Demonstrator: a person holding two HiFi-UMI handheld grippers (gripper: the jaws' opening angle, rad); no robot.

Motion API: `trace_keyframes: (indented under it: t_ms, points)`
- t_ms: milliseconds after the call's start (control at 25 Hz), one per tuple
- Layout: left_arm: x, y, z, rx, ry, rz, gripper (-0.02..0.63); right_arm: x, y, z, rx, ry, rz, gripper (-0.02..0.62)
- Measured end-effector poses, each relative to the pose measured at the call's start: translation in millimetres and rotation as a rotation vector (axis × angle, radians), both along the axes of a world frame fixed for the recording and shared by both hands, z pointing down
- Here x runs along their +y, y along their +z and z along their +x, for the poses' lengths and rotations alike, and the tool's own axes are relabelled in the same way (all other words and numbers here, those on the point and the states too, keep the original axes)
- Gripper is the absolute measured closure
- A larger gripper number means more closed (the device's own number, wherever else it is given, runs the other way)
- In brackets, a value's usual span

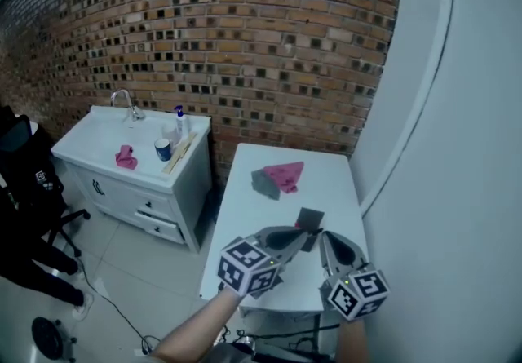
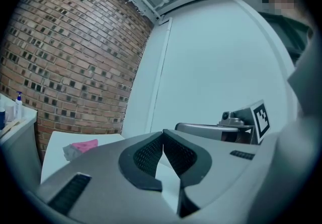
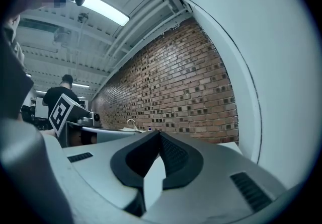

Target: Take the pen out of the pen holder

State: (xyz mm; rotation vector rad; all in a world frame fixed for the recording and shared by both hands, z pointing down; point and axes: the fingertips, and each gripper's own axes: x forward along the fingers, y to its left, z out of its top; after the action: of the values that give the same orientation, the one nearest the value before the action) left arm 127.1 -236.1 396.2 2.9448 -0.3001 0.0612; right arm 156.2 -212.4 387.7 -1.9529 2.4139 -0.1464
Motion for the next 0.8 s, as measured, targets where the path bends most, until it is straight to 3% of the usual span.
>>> trace_keyframes:
  t_ms: [320,800]
  points:
    - [-20,-2,5,-0.001,0.01,-0.01,0.601,-18,-7,3,0.009,0.028,-0.031,0.594]
    - [-19,-12,20,-0.011,-0.021,0.006,0.601,-23,-16,18,0.003,-0.016,-0.004,0.594]
